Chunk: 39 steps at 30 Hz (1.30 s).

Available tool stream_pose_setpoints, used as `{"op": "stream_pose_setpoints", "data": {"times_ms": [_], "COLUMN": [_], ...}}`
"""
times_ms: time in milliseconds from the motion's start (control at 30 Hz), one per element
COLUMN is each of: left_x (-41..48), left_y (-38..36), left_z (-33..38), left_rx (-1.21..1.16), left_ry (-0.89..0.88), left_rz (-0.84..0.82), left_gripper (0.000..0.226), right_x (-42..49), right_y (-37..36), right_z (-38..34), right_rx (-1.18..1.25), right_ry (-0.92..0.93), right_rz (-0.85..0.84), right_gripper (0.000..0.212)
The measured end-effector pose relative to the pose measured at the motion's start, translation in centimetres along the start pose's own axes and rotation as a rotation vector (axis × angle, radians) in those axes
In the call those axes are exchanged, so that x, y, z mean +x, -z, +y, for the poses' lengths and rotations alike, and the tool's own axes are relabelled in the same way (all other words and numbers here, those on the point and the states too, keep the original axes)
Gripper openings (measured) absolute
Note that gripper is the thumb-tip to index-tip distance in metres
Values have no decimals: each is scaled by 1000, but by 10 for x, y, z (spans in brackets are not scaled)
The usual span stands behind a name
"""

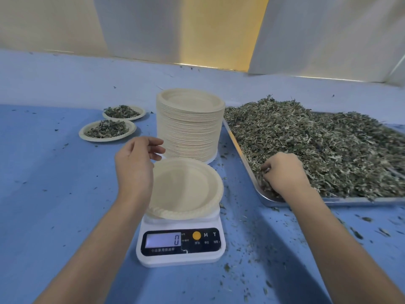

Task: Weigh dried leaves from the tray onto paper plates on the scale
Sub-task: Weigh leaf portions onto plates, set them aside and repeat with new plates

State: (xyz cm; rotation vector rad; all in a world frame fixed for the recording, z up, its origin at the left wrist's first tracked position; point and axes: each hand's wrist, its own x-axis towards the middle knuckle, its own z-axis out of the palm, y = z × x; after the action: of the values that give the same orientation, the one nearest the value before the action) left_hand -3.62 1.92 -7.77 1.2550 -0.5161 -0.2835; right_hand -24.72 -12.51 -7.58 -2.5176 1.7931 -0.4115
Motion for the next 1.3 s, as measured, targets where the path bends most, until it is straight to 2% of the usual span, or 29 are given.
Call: {"op": "stream_pose_setpoints", "data": {"times_ms": [200, 300, 733, 833, 1000, 1133, 1167, 1233, 1300], "left_x": [3, 4, 0, -5, -34, -59, -63, -65, -64], "left_y": [4, 6, 5, -11, -74, -133, -144, -160, -169], "left_z": [4, 6, 9, 16, 26, 21, 18, 10, 0], "left_rx": [-8, -6, -9, -100, -367, -374, -346, -324, -347], "left_ry": [18, 20, 56, 185, 543, 686, 713, 756, 773], "left_rz": [23, 31, -3, -65, -244, -356, -376, -394, -383], "left_gripper": [30, 31, 31, 30, 25, 23, 25, 47, 55], "right_x": [4, 4, 5, 7, 10, 13, 14, 15, 16], "right_y": [-2, -1, -10, -10, -11, -11, -10, -9, -7], "right_z": [7, 5, 2, 5, 10, 14, 15, 17, 18], "right_rx": [453, 574, 581, 642, 722, 795, 812, 849, 907], "right_ry": [-93, -127, -124, -155, -186, -197, -198, -203, -208], "right_rz": [211, 282, 307, 332, 378, 396, 400, 403, 404], "right_gripper": [26, 25, 29, 28, 27, 27, 27, 26, 27]}}
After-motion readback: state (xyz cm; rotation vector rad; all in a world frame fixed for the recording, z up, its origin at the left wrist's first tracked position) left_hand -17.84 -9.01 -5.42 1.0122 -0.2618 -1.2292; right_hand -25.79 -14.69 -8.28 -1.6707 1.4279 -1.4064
